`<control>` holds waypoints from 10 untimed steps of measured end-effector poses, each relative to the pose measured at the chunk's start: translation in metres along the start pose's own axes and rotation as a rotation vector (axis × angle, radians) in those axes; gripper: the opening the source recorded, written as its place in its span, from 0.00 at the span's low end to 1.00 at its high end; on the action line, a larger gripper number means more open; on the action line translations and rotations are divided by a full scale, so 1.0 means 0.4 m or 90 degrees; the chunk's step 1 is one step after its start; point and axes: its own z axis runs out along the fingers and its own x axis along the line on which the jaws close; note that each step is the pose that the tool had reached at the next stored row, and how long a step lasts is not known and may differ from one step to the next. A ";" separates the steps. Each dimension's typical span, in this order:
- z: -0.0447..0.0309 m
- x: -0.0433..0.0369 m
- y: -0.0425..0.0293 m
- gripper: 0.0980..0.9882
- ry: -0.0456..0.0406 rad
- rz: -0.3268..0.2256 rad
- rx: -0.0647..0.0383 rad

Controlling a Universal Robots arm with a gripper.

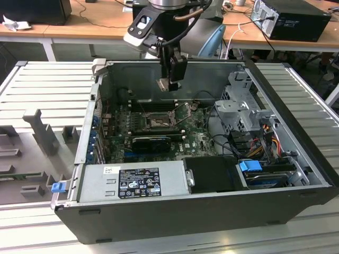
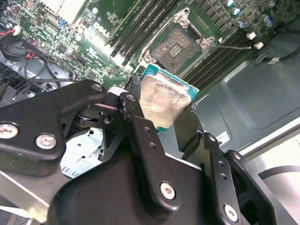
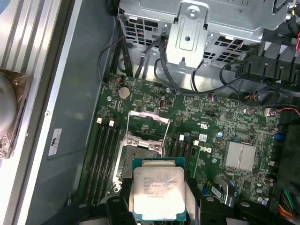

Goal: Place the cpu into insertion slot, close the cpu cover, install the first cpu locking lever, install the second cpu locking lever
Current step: 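Place the cpu into insertion slot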

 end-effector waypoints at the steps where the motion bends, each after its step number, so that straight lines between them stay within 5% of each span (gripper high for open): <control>1: 0.000 0.000 0.000 0.48 -0.0003 0.004 0.000; 10: 0.002 0.000 0.000 0.48 -0.0057 0.063 -0.001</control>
